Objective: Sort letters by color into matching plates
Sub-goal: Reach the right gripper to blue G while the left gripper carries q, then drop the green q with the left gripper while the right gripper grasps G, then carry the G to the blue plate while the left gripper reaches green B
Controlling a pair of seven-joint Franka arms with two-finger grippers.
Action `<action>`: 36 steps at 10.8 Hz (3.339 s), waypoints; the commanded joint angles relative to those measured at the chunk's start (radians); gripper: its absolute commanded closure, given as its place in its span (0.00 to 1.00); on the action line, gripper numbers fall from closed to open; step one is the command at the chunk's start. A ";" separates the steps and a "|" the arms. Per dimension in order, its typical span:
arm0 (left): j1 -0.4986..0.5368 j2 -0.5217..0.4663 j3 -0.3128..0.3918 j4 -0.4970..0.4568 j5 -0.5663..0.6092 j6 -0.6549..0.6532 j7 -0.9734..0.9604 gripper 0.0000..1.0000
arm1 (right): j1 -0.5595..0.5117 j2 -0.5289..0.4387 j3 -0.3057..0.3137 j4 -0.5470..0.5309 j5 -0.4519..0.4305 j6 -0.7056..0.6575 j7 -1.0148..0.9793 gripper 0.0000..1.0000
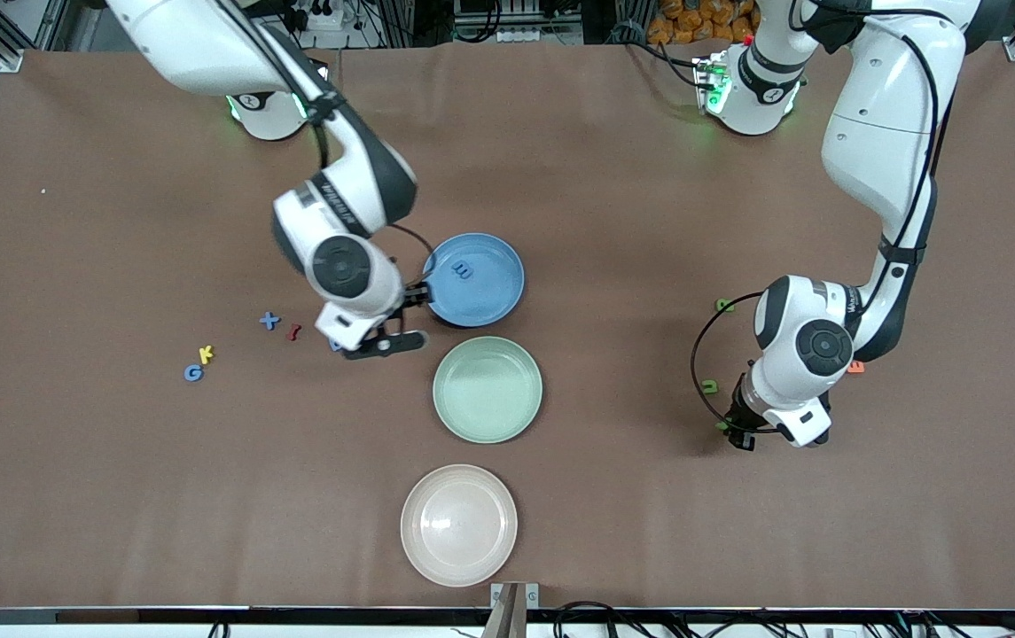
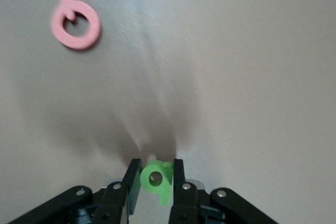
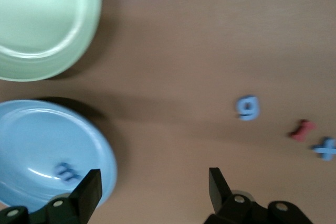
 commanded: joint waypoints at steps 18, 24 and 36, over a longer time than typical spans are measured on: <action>-0.202 0.033 -0.224 0.058 0.013 0.414 -0.020 0.87 | -0.586 -0.028 -0.099 -0.308 -0.058 0.485 -0.244 0.17; -0.302 0.050 -0.168 0.058 0.085 0.456 -0.003 0.82 | -0.581 0.026 -0.100 -0.310 -0.069 0.553 -0.244 0.28; -0.397 0.087 -0.095 0.062 0.096 0.529 -0.004 0.74 | -0.572 0.063 -0.117 -0.314 -0.096 0.619 -0.244 0.43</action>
